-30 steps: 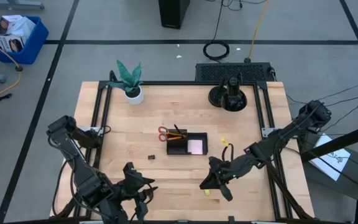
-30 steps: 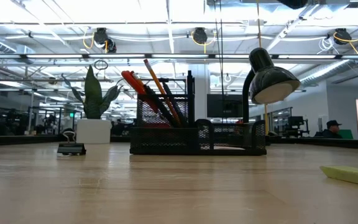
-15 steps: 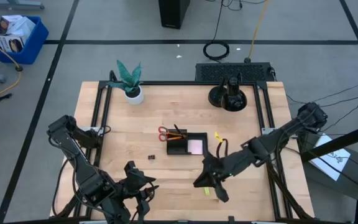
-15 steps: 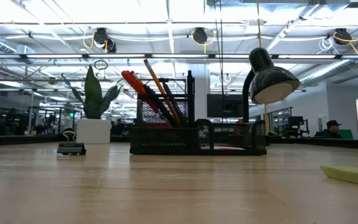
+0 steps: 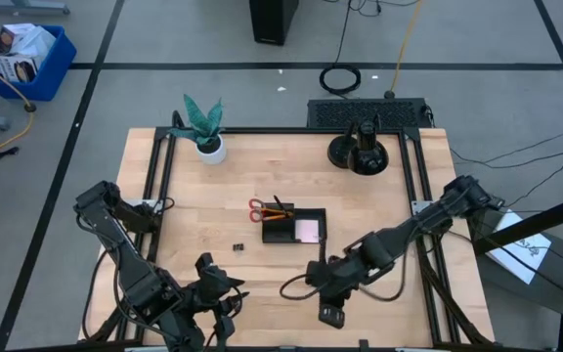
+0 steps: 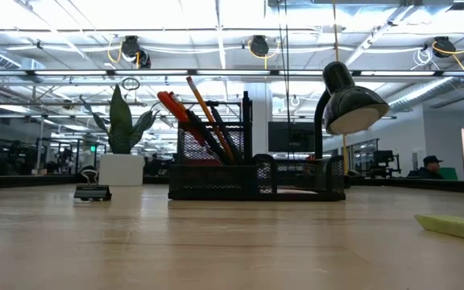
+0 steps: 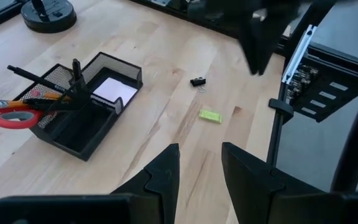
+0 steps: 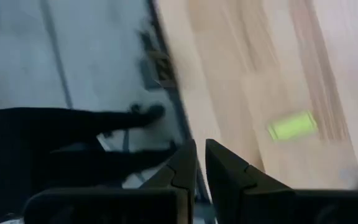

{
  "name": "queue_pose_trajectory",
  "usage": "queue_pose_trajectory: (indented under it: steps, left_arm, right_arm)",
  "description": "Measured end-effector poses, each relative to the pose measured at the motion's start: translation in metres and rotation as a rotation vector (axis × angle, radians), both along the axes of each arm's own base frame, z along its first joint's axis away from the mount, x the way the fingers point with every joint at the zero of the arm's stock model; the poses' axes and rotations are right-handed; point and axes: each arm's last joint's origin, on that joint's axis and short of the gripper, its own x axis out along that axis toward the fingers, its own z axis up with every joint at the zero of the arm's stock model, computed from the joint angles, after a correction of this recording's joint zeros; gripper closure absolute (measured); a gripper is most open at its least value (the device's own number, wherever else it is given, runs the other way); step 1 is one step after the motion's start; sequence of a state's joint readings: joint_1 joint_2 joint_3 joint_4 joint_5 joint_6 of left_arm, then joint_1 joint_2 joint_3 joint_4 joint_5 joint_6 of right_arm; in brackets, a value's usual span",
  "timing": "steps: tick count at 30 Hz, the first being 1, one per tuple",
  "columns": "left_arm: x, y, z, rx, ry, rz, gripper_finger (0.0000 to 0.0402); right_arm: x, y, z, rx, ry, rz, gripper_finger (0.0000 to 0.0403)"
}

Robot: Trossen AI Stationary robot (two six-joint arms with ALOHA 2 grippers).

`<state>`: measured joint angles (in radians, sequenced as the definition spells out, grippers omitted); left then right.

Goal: Pick and place office supplies into organizer
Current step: Put the green eraser into the desk organizer

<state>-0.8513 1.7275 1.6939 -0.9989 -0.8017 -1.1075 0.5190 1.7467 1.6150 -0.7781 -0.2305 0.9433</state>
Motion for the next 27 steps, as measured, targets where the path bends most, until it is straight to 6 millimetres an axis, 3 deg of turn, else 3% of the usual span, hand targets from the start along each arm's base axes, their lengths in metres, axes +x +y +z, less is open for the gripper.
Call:
queue_pose_trajectory:
  steps: [4,10,16,27]
  left_arm:
    - [0.000,0.000,0.000,0.003,0.001,-0.002,0.0277]
    - [0.000,0.000,0.000,0.004,0.001,-0.005,0.0277]
    - [0.000,0.000,0.000,0.008,0.002,-0.008,0.0277]
    - [0.000,0.000,0.000,0.025,0.007,-0.018,0.0277]
  right_arm:
    - [0.002,0.002,-0.022,-0.021,0.160,-0.039,0.0373]
    - [0.005,0.003,-0.037,-0.040,0.266,-0.151,0.0373]
    - [0.003,0.000,-0.051,-0.099,0.292,-0.389,0.0374]
    - [-0.006,0.006,-0.089,-0.049,0.333,-0.553,0.0374]
